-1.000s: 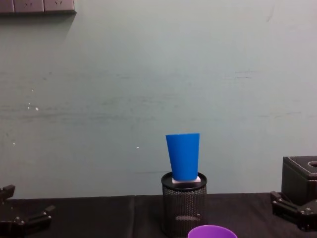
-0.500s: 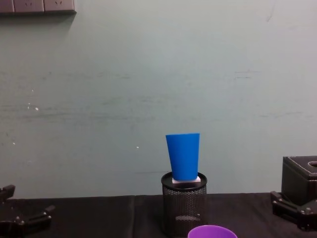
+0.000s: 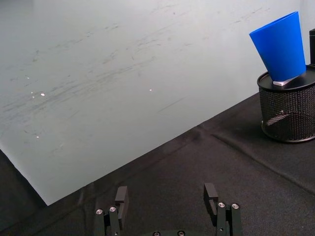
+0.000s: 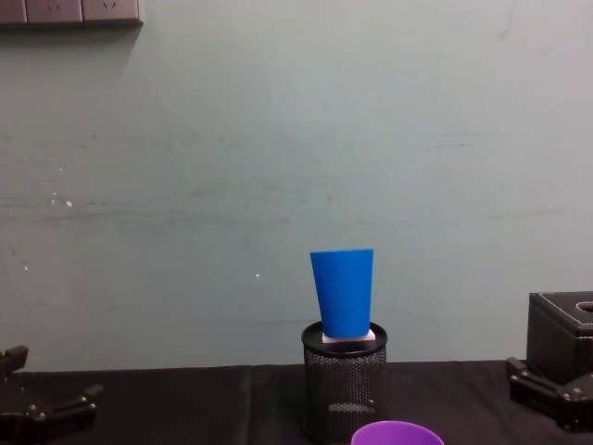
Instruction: Pick up one cup with a gripper and tap it against the other cup.
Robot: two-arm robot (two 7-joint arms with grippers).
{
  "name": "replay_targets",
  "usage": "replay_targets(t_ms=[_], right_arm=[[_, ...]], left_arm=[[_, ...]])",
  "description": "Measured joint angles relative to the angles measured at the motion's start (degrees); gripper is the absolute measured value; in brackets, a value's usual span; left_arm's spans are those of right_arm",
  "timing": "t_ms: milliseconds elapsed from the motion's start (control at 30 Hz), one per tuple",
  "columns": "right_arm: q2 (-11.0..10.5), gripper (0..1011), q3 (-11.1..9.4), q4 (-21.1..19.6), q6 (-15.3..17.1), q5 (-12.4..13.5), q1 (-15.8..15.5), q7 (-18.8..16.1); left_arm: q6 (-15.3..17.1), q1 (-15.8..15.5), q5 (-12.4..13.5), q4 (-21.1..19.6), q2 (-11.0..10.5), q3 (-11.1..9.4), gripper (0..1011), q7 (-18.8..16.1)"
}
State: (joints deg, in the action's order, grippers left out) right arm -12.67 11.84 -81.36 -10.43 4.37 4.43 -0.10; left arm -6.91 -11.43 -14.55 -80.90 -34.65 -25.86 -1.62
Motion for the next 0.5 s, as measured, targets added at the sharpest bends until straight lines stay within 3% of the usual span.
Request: replay_targets(t_ms=[500], right_arm=[[0.00,1000,0.00,0.01,0.00,0.00,0.00,0.00]], left_arm=[[0.00,0.00,0.00,0.00,0.00,0.00,1000,0.00]])
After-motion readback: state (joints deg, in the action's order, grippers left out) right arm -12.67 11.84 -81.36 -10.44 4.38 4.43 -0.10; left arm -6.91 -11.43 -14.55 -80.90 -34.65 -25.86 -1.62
